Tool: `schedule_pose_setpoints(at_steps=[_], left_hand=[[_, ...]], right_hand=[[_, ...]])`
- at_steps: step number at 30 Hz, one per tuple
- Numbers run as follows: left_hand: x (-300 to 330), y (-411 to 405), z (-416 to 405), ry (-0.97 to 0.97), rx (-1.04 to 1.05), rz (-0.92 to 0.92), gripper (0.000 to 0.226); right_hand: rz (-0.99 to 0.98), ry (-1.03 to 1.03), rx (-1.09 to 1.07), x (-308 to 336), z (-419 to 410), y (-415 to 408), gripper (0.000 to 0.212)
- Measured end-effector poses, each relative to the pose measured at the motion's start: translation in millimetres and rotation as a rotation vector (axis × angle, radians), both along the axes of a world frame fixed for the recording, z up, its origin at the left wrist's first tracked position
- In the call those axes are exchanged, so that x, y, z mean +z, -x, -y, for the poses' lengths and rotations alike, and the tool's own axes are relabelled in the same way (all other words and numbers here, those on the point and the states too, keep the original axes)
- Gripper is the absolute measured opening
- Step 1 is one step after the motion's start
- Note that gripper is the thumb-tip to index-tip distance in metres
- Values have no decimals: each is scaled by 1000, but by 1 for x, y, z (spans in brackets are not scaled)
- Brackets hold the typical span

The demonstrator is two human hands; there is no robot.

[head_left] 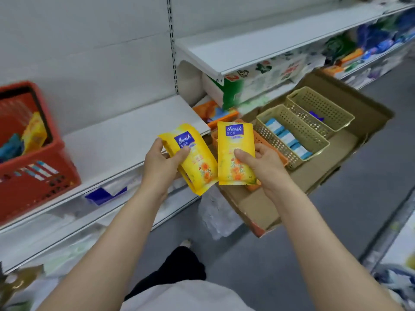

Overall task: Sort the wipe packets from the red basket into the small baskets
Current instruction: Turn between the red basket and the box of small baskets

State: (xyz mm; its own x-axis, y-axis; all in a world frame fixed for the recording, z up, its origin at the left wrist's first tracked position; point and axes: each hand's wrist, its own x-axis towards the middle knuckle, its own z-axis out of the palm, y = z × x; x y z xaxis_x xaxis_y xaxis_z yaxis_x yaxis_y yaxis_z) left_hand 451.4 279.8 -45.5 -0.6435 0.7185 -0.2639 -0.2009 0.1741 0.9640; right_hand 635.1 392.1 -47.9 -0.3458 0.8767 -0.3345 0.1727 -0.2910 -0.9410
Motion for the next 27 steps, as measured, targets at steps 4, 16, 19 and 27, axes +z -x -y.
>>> schedule_pose_setpoints(at_steps=[4, 16, 19, 27], left_hand=[[-20, -5, -55, 49, 64, 13, 24], [-50, 12, -191, 256, 166, 94, 35], [-58, 14, -198, 272, 238, 145, 39], [-74, -14, -187, 226, 586, 304, 41]], right_hand=[[48, 19, -53, -19, -48, -21, 44], [459, -61, 166, -62, -211, -35, 46], [650, -155, 385, -83, -240, -25, 56], [939, -369, 1171, -144, -302, 18, 48]])
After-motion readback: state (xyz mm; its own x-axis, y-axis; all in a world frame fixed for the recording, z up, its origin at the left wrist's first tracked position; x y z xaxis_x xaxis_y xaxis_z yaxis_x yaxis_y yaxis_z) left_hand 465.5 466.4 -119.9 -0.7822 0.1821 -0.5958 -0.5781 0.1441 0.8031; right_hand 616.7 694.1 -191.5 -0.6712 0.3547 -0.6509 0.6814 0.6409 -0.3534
